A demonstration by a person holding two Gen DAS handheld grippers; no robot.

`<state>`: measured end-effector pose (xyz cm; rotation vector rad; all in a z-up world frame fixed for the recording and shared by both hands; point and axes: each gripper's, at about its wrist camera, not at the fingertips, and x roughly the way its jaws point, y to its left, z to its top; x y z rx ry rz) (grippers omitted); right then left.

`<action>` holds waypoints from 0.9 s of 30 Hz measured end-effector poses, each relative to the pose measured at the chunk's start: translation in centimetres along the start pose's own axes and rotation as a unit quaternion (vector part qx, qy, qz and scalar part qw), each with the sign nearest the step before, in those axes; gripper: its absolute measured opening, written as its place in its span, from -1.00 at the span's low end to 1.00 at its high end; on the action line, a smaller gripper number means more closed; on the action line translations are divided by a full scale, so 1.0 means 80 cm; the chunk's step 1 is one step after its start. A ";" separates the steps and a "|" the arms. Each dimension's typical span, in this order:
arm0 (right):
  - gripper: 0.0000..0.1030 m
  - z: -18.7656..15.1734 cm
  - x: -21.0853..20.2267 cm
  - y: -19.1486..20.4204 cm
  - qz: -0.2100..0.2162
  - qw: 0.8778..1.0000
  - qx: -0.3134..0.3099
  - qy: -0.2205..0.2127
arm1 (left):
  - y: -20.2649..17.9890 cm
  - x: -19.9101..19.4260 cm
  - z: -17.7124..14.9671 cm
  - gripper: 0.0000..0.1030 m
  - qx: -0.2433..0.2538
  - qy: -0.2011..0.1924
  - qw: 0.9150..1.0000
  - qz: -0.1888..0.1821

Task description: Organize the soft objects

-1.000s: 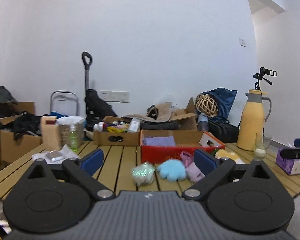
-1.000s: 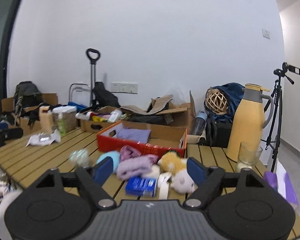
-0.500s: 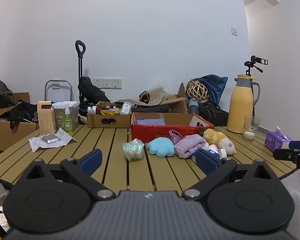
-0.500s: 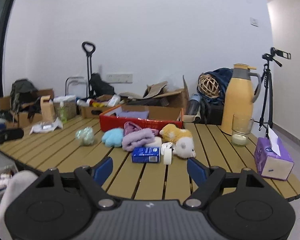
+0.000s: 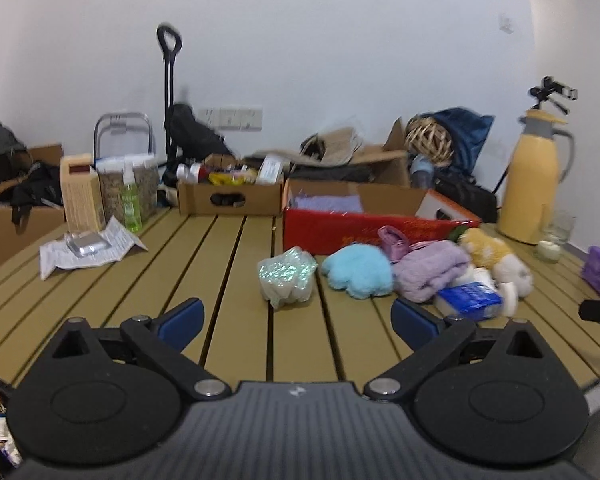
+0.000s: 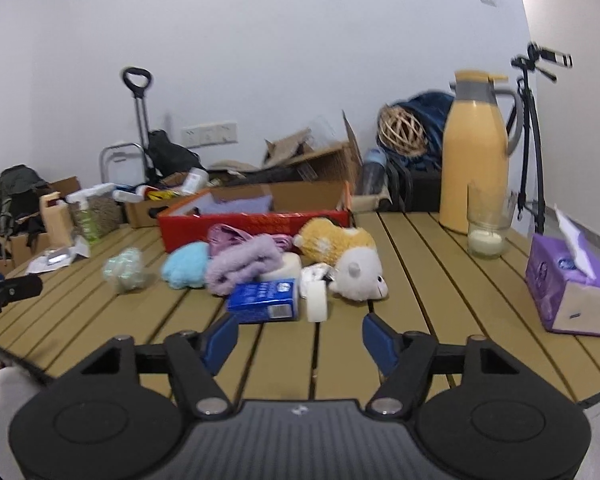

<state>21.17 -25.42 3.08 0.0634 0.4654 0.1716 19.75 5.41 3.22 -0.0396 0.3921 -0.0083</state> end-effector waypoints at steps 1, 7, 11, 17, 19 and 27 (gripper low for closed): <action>0.19 0.002 0.013 -0.002 -0.002 1.000 0.003 0.005 | 0.002 0.016 0.003 0.98 -0.003 0.005 1.000 -0.002; 0.02 0.021 0.096 -0.011 -0.006 1.000 0.004 0.028 | 0.007 0.103 0.021 0.87 -0.016 0.045 0.999 0.008; -0.14 0.031 0.144 -0.014 -0.004 0.999 0.008 0.039 | 0.011 0.149 0.027 0.73 -0.028 0.071 0.997 0.003; -0.33 0.038 0.190 -0.013 0.002 0.999 0.009 0.054 | 0.010 0.193 0.033 0.51 -0.036 0.092 0.995 0.008; -0.55 0.037 0.200 -0.011 0.005 0.998 0.006 0.061 | 0.014 0.203 0.033 0.02 -0.045 0.102 0.994 0.006; -0.66 0.035 0.199 -0.011 0.004 0.998 0.010 0.060 | 0.016 0.187 0.034 -0.27 -0.053 0.096 0.994 -0.006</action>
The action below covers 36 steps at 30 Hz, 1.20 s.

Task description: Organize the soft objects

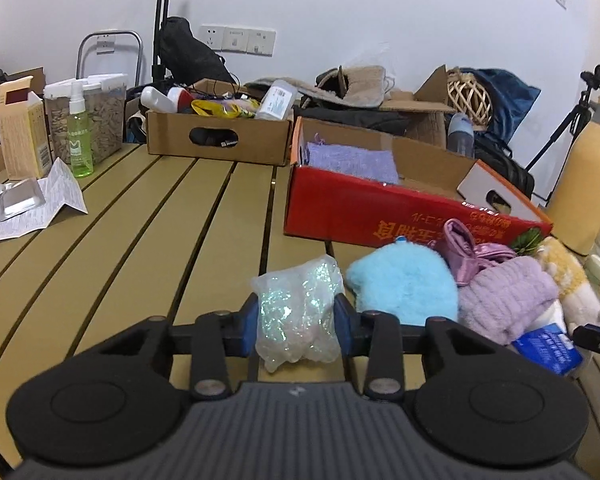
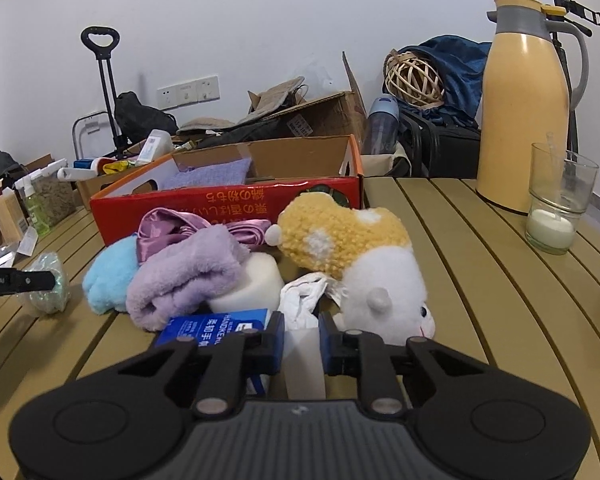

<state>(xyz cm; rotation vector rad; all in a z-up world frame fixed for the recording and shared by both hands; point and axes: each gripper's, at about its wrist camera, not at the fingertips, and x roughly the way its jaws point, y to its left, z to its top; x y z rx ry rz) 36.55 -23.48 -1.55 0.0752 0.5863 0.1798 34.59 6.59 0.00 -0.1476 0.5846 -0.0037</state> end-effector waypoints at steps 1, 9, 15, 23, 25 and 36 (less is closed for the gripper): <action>-0.66 0.000 -0.004 0.000 0.000 1.000 0.000 -0.002 | 0.000 -0.008 0.000 -0.27 -0.001 -0.004 1.000 -0.001; -0.66 -0.003 -0.066 0.005 0.002 1.000 -0.004 -0.028 | -0.007 -0.083 -0.008 -0.27 0.002 -0.041 0.999 -0.019; -0.66 0.008 -0.097 0.012 0.027 0.999 -0.009 -0.045 | -0.021 -0.095 0.015 -0.26 0.013 -0.063 0.997 -0.045; -0.66 0.137 -0.044 0.035 0.131 0.989 -0.012 -0.071 | -0.039 0.000 0.160 -0.25 0.030 -0.070 0.993 -0.089; -0.66 0.179 -0.001 0.044 0.145 0.988 0.002 -0.057 | -0.042 0.042 0.189 -0.24 0.024 -0.054 0.995 -0.086; -0.63 0.269 0.287 0.073 0.165 0.961 0.197 0.099 | -0.044 0.227 0.222 -0.02 0.032 0.020 0.998 -0.041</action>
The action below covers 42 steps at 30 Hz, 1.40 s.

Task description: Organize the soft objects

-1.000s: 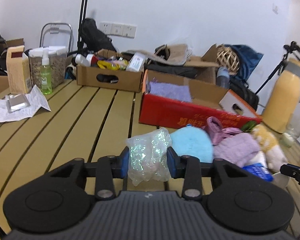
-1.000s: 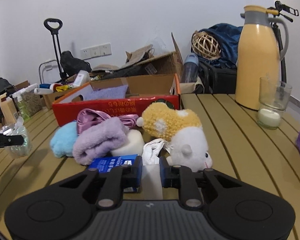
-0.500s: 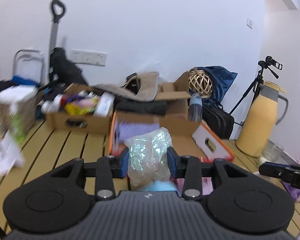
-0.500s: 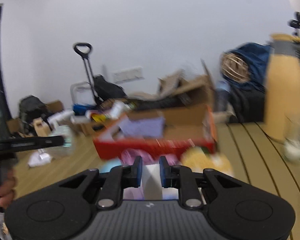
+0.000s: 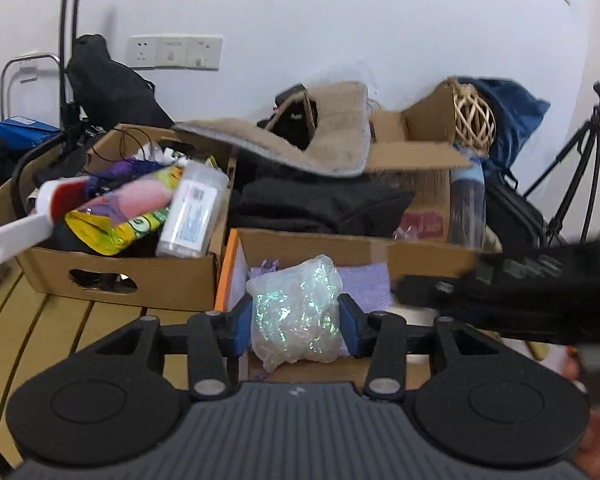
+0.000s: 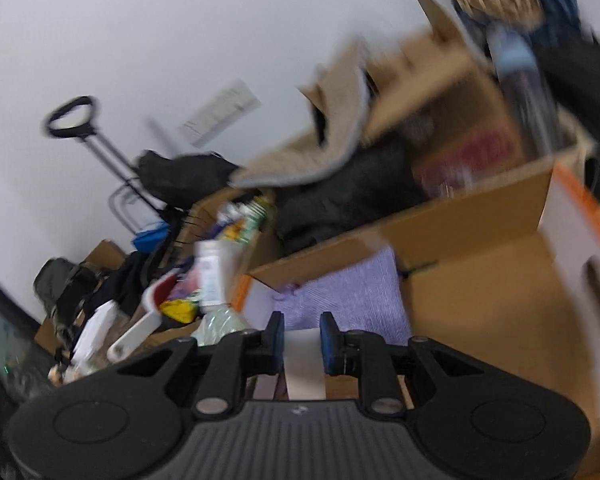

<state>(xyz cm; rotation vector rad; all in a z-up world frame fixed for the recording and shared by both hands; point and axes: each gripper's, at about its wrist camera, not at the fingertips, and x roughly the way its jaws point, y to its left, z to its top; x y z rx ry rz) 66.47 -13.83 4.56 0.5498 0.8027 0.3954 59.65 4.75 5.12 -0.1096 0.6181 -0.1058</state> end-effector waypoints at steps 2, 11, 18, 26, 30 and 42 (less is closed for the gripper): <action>-0.60 -0.001 0.031 -0.013 -0.004 0.999 0.037 0.015 | 0.004 0.002 -0.007 0.39 0.002 0.000 1.000 0.000; 0.08 -0.008 0.040 -0.013 -0.023 0.998 0.039 0.045 | 0.013 -0.035 -0.001 0.61 0.022 -0.010 1.000 -0.003; 0.12 0.006 -0.078 0.001 -0.057 0.998 -0.038 0.002 | 0.002 -0.129 0.010 0.71 0.066 -0.042 0.997 0.007; 0.27 -0.011 -0.259 -0.021 -0.125 0.984 -0.108 -0.063 | -0.022 -0.226 0.004 0.75 0.084 -0.065 0.994 0.020; 0.27 -0.031 -0.318 -0.022 -0.126 0.981 -0.117 -0.088 | -0.038 -0.262 -0.017 0.77 0.083 -0.086 0.992 0.041; 0.67 -0.290 -0.454 -0.024 -0.135 0.946 -0.223 -0.193 | -0.067 -0.453 -0.257 1.00 0.043 -0.205 0.978 0.019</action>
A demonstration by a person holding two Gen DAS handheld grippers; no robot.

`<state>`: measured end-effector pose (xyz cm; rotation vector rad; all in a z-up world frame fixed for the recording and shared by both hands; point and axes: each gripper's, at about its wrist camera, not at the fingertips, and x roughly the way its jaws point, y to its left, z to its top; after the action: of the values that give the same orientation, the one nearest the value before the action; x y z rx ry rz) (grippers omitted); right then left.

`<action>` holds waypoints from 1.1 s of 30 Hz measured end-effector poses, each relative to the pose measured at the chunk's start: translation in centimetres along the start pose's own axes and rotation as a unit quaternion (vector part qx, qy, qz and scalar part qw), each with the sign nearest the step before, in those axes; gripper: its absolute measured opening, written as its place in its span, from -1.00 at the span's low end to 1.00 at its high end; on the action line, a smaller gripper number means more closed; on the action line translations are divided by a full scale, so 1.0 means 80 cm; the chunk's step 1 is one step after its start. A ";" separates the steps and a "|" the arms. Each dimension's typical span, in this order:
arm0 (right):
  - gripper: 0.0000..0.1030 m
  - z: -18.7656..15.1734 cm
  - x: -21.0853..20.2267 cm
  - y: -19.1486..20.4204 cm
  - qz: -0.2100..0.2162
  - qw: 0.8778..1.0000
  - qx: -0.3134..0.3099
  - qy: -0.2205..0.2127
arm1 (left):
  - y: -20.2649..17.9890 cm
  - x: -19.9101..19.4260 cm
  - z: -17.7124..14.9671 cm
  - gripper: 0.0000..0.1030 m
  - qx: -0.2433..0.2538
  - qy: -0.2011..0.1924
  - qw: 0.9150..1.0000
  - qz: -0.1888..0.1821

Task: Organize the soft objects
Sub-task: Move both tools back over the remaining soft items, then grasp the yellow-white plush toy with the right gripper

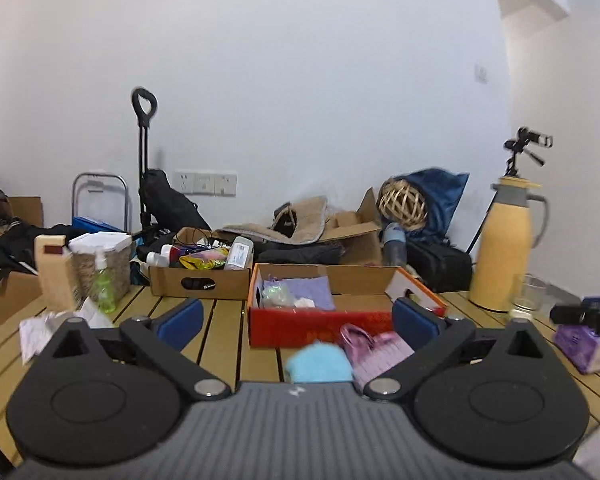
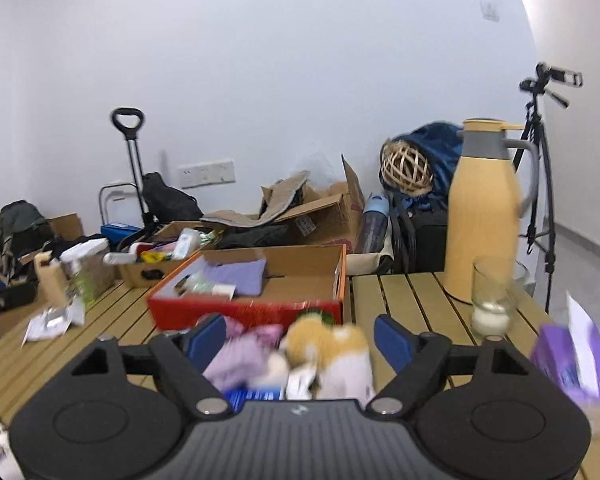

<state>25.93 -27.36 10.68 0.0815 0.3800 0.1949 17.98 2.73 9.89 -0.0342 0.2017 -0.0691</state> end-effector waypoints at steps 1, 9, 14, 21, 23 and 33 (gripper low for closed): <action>0.69 -0.023 -0.018 0.008 -0.013 1.000 -0.014 -0.005 | -0.004 -0.016 -0.016 1.00 0.002 -0.002 1.000 0.004; 0.68 -0.115 -0.080 0.015 0.000 0.999 0.021 0.029 | -0.021 -0.051 -0.051 1.00 0.007 0.023 1.000 0.002; 0.68 -0.111 -0.075 0.011 -0.019 1.000 0.022 0.009 | -0.030 -0.036 -0.047 1.00 0.007 0.028 1.000 -0.008; 0.66 -0.112 -0.034 -0.012 -0.030 0.999 0.029 0.006 | -0.079 0.038 -0.040 1.00 0.051 0.034 0.997 -0.050; 0.65 -0.107 -0.007 -0.022 -0.037 0.999 0.031 0.010 | -0.100 0.074 -0.040 0.99 0.061 0.046 0.995 -0.062; 0.46 -0.084 0.161 -0.064 -0.017 0.996 0.055 0.062 | -0.202 0.269 -0.045 0.56 0.112 0.112 0.980 -0.121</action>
<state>36.02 -29.46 -0.79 0.1712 0.5153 0.1449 37.21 -14.99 2.73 0.1747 0.4134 -0.3384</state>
